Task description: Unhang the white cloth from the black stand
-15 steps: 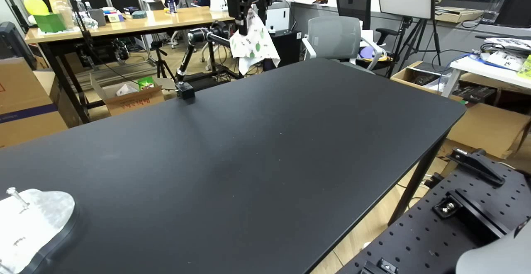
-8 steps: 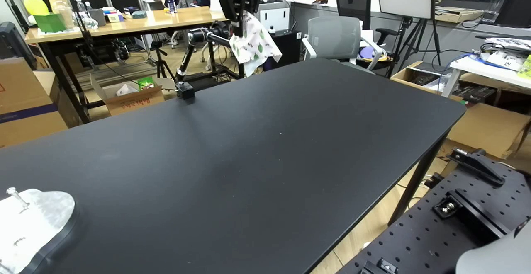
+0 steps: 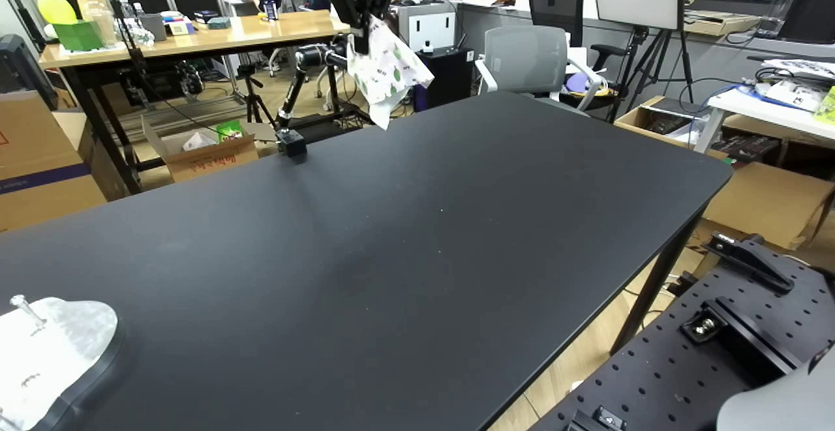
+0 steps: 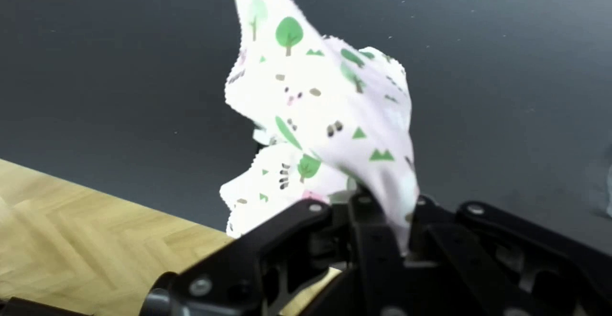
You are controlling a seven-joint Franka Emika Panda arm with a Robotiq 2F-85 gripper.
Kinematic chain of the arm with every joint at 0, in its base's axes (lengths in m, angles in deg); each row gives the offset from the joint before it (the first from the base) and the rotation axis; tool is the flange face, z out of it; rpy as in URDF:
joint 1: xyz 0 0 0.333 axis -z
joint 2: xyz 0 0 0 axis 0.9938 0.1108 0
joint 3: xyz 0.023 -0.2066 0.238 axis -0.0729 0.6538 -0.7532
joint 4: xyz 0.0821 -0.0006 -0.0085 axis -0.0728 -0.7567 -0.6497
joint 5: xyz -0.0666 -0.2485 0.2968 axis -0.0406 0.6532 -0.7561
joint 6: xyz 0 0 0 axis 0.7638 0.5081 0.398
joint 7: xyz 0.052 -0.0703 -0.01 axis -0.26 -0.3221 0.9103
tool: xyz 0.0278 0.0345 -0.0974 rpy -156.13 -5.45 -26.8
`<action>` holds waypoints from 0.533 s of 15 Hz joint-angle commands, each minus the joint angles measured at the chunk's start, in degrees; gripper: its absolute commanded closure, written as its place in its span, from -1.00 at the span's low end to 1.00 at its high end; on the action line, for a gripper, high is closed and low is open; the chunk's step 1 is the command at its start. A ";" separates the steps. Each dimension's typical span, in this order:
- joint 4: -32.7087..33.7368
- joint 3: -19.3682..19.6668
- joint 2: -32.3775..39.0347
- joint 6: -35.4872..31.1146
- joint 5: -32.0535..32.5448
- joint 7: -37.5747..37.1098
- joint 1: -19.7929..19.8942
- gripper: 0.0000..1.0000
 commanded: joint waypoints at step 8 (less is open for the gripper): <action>-1.18 -2.75 4.40 5.81 -2.22 2.06 -3.48 0.97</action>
